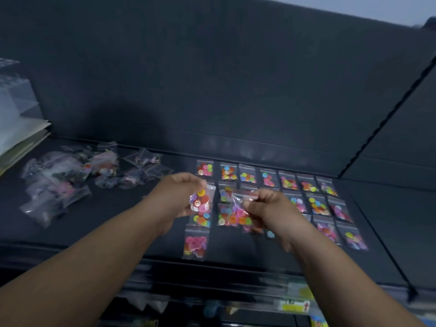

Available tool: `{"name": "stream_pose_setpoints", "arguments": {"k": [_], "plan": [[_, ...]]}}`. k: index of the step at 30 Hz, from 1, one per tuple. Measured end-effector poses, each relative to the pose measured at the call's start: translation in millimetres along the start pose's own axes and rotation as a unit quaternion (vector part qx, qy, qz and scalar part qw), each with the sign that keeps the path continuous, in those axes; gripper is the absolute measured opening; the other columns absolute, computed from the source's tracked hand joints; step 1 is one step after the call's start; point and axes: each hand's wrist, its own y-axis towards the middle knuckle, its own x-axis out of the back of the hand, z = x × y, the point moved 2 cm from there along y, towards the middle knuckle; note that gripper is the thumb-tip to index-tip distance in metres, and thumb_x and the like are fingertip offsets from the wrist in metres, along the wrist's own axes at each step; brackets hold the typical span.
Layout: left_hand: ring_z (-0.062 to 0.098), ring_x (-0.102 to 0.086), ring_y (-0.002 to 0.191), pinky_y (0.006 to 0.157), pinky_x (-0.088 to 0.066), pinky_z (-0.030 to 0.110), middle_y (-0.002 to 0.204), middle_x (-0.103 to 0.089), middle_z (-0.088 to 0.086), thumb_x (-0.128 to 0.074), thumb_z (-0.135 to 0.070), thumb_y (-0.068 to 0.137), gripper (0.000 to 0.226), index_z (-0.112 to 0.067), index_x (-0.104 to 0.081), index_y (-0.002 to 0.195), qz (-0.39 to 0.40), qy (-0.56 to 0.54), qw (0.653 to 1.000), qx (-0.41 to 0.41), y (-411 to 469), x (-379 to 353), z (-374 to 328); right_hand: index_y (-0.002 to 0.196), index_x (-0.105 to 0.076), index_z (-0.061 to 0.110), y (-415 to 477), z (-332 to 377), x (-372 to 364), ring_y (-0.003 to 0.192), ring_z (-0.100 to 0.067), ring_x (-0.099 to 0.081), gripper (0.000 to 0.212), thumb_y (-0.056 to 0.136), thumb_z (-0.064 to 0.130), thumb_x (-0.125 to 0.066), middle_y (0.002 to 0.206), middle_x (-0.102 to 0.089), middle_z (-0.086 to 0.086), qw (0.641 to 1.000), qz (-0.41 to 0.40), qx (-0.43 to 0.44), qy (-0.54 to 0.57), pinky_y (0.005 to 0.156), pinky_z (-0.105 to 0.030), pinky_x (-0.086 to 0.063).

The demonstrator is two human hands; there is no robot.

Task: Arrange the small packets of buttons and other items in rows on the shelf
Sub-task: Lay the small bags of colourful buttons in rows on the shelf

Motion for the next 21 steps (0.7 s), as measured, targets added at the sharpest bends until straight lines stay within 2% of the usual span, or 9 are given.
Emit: {"name": "stream_pose_setpoints", "arguments": {"k": [2, 4, 5, 8, 10, 13, 16, 21], "plan": [[0.013, -0.059, 0.069, 0.062, -0.048, 0.027, 0.079, -0.069, -0.001, -0.060, -0.020, 0.091, 0.010, -0.018, -0.067, 0.084, -0.017, 0.008, 1.000, -0.002, -5, -8, 5, 0.068, -0.057, 0.016, -5, -9, 8, 0.050, -0.009, -0.046, 0.024, 0.089, 0.005, -0.061, 0.054, -0.055, 0.005, 1.000, 0.000, 0.001, -0.026, 0.044, -0.017, -0.039], [0.012, -0.057, 0.062, 0.054, -0.044, 0.023, 0.060, -0.064, -0.006, -0.057, -0.016, 0.092, 0.011, -0.015, -0.068, 0.087, -0.027, 0.009, 1.000, -0.013, -11, -14, 8, 0.067, -0.058, 0.017, -7, -19, 10, 0.049, -0.006, -0.047, 0.025, 0.088, 0.004, -0.061, 0.053, -0.057, 0.009, 0.999, 0.018, 0.000, -0.045, 0.044, -0.014, -0.038], [0.011, -0.057, 0.060, 0.050, -0.043, 0.022, 0.058, -0.063, -0.006, -0.057, -0.012, 0.092, 0.011, -0.014, -0.067, 0.088, -0.031, 0.005, 0.999, -0.017, -15, -17, 10, 0.068, -0.059, 0.017, -10, -23, 8, 0.048, -0.005, -0.047, 0.023, 0.087, 0.003, -0.062, 0.054, -0.058, 0.009, 0.998, 0.029, -0.004, -0.050, 0.044, -0.015, -0.038], [0.013, -0.059, 0.059, 0.045, -0.045, 0.020, 0.073, -0.067, 0.005, -0.055, -0.004, 0.091, 0.014, -0.013, -0.065, 0.091, -0.049, -0.008, 0.999, -0.023, -24, -21, 16, 0.070, -0.059, 0.015, -13, -36, 2, 0.046, -0.002, -0.048, 0.020, 0.086, 0.003, -0.062, 0.058, -0.057, 0.005, 0.995, 0.048, -0.012, -0.090, 0.046, -0.015, -0.039], [0.010, -0.060, 0.053, 0.043, -0.045, 0.020, 0.076, -0.068, 0.007, -0.054, -0.001, 0.091, 0.016, -0.013, -0.065, 0.089, -0.058, -0.018, 0.998, -0.026, -27, -22, 18, 0.070, -0.060, 0.016, -12, -45, -3, 0.053, -0.006, -0.051, 0.019, 0.085, 0.005, -0.063, 0.063, -0.059, 0.002, 0.988, 0.041, -0.004, -0.148, 0.054, -0.019, -0.043], [0.008, -0.062, 0.055, 0.058, -0.048, 0.026, 0.077, -0.068, 0.004, -0.055, -0.002, 0.090, 0.018, -0.016, -0.065, 0.088, -0.065, -0.016, 0.997, -0.026, -30, -17, 20, 0.068, -0.059, 0.018, -13, -50, -9, 0.054, -0.011, -0.052, 0.020, 0.084, 0.005, -0.060, 0.062, -0.059, 0.003, 0.972, 0.013, 0.021, -0.234, 0.055, -0.024, -0.045], [0.015, -0.063, 0.065, 0.071, -0.046, 0.036, 0.084, -0.070, 0.006, -0.056, -0.002, 0.090, 0.017, -0.015, -0.066, 0.090, -0.065, -0.009, 0.998, -0.020, -32, -6, 19, 0.073, -0.060, 0.020, -16, -47, -15, 0.053, -0.008, -0.052, 0.018, 0.084, 0.005, -0.060, 0.063, -0.058, 0.005, 0.964, -0.008, 0.030, -0.263, 0.046, -0.016, -0.042], [0.012, -0.052, 0.060, 0.058, -0.045, 0.028, 0.073, -0.062, 0.003, -0.054, 0.000, 0.089, 0.019, -0.014, -0.066, 0.091, -0.057, 0.014, 0.998, -0.015, -31, 7, 17, 0.071, -0.056, 0.021, -20, -44, -28, 0.050, -0.006, -0.051, 0.022, 0.083, 0.004, -0.063, 0.059, -0.056, 0.008, 0.973, -0.034, 0.022, -0.229, 0.043, -0.015, -0.040]]}}
